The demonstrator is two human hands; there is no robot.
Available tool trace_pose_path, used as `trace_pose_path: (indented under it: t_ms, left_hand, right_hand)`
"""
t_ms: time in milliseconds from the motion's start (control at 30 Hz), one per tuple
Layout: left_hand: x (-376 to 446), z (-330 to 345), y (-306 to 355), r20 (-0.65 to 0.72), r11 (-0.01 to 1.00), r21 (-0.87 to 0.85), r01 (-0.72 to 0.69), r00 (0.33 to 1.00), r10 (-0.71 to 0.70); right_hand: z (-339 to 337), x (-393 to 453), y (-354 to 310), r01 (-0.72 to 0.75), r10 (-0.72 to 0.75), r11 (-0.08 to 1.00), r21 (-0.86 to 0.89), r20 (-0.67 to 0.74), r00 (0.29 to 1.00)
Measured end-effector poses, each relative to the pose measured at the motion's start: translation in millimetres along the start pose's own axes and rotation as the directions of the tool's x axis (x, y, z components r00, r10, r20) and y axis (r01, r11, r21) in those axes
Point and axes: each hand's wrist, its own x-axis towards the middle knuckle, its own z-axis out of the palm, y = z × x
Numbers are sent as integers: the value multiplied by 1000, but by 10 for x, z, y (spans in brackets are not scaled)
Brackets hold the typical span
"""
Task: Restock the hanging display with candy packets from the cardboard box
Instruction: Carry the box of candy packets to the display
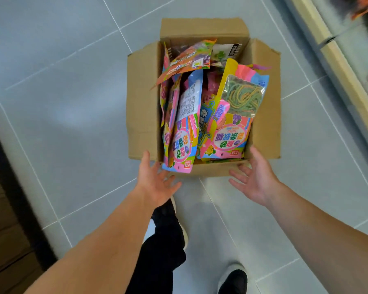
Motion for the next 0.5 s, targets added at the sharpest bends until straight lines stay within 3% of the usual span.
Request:
trace_pose_path:
  t_ms: [133,500]
  left_hand:
    - [86,351,756,34,1000,2,10,999,-10]
    - [441,1466,2606,27,998,-51,-46,999,48]
  right_hand:
    - [604,140,-569,38,-41,996,-80,-34,999]
    - [2034,721,-2422,75,-67,983,-170,49,997]
